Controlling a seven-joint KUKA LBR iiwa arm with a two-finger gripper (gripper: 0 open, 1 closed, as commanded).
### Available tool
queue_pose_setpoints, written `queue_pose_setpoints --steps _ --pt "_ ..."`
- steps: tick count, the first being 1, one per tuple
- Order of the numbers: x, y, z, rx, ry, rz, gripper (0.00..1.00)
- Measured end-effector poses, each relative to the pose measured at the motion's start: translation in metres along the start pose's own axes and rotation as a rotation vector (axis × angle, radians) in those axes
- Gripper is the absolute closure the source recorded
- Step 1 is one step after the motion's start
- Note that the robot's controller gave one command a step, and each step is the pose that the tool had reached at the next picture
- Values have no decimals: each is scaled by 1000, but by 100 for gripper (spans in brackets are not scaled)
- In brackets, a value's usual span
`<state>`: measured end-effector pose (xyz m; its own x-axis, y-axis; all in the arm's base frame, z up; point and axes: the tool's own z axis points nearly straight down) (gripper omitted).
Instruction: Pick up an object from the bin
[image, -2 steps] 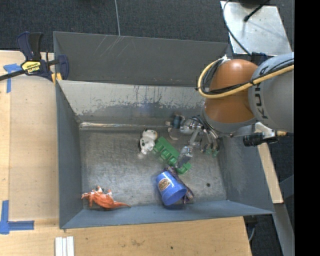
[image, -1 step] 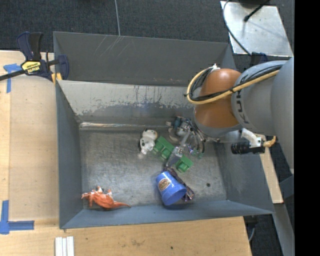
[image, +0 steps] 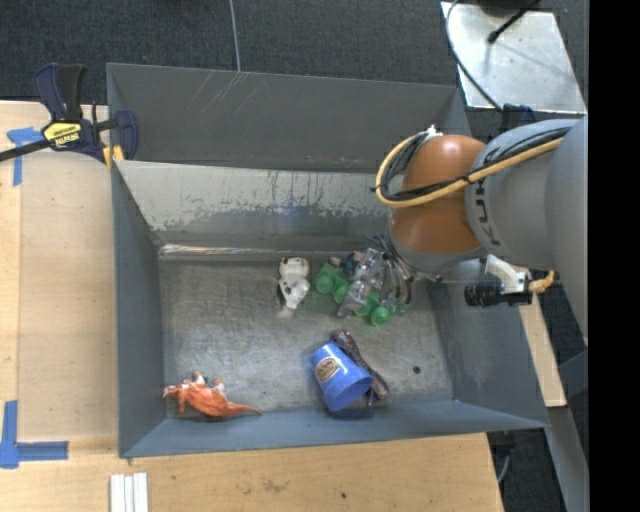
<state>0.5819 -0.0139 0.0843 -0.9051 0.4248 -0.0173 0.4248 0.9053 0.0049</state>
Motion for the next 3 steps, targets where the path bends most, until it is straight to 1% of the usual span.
queue_pose_setpoints --steps 1,2,3 --pt "0 0 0 0 0 0 100" --pt "1 0 -4 2 4 0 100" --pt "3 -1 -20 5 16 -1 100"
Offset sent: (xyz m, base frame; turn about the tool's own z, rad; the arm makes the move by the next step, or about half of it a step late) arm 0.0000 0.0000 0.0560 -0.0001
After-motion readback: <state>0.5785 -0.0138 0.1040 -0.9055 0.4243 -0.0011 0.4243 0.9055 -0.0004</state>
